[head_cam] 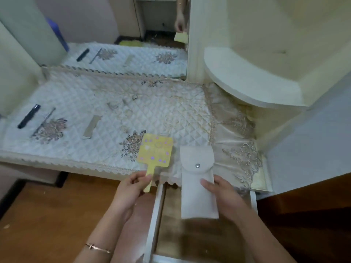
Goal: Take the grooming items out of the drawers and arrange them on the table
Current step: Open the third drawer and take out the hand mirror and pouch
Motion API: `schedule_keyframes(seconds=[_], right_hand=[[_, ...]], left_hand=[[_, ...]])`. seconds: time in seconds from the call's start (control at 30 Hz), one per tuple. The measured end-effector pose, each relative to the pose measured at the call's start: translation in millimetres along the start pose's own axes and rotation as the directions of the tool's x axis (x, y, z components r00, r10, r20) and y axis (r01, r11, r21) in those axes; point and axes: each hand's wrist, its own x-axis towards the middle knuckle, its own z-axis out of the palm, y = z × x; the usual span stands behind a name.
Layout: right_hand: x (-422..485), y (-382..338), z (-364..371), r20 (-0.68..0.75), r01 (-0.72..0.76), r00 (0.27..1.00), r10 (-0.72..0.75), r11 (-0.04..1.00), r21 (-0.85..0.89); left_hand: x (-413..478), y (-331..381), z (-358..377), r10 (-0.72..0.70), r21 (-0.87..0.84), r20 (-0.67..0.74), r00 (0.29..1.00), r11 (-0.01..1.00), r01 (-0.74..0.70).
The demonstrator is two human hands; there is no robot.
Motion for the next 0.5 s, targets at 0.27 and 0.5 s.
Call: schedule_keyframes(seconds=[0.27,0.5], right_hand=[[108.4,-66.5,85.9,-0.186,0.107,0.974,-0.132,0.985,-0.137],[141.5,-66.4,90.5,-0.434,0.035,0.867,-0.243,0.9,-0.434]], left_hand=[[108.1,65.9,-26.5,0.178,0.248,-0.234,0.956,0.961,-0.118],[137.9,59.2,-35.8,0.308,0.572,-0.168,0.936,0.804,-0.161]])
